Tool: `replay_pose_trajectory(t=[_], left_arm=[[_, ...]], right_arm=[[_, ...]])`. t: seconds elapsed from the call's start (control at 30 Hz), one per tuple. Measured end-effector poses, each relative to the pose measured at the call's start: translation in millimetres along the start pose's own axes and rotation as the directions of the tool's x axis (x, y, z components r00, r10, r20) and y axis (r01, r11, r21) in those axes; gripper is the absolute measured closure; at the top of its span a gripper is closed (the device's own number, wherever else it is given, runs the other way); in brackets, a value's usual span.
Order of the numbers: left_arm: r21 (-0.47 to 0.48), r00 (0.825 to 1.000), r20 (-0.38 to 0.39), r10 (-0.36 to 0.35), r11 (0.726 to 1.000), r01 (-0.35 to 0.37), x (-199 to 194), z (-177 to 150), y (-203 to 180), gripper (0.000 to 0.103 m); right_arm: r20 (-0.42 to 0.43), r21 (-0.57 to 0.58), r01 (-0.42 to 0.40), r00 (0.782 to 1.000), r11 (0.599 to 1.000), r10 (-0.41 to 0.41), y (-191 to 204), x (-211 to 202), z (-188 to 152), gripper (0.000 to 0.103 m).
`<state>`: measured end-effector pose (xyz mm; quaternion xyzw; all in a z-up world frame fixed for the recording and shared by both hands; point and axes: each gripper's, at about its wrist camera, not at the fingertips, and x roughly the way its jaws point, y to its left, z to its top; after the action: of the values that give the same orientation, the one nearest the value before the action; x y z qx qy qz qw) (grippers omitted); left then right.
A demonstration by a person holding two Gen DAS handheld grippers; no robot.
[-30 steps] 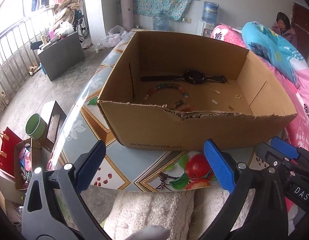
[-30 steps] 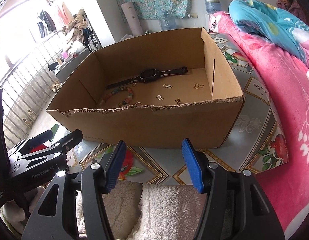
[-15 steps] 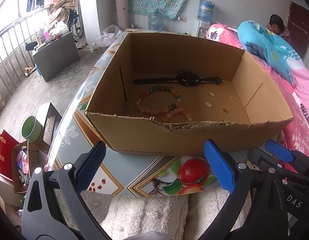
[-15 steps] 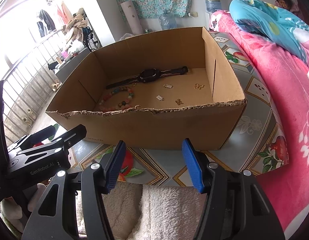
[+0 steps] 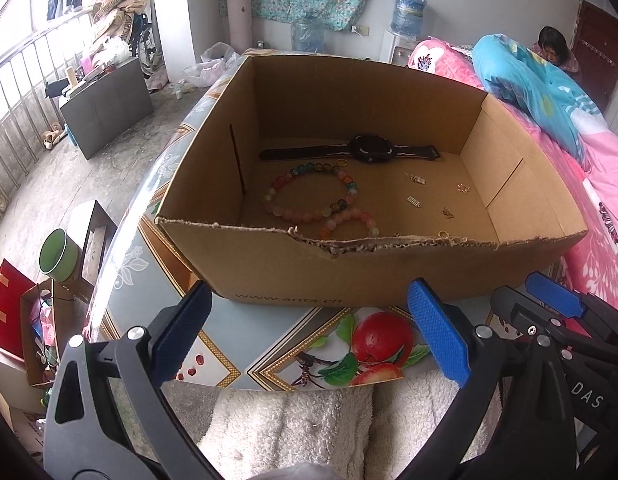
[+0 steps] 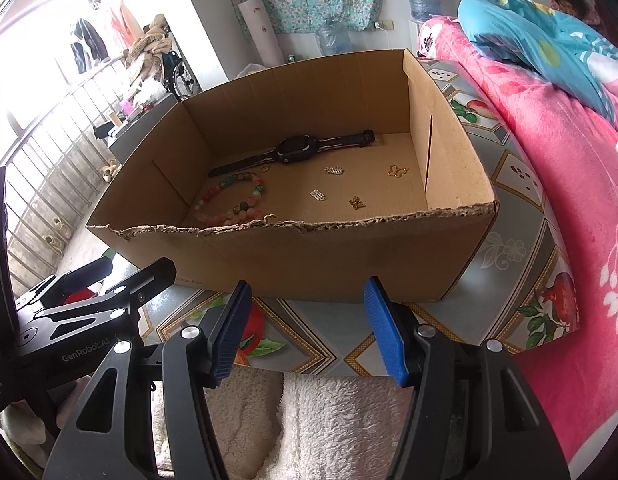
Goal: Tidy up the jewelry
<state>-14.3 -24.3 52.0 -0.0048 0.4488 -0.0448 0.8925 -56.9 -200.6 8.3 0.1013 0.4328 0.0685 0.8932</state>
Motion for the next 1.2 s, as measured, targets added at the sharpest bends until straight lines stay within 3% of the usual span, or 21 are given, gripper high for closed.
replay_pose_trajectory(t=[1.2], left_arm=[[0.005, 1.0, -0.008, -0.011, 1.0, 0.011, 2.2, 0.7, 1.8, 0.008]], right_arm=[[-0.03, 0.017, 0.013, 0.999, 1.0, -0.012, 2.1, 8.2, 4.4, 0.045]])
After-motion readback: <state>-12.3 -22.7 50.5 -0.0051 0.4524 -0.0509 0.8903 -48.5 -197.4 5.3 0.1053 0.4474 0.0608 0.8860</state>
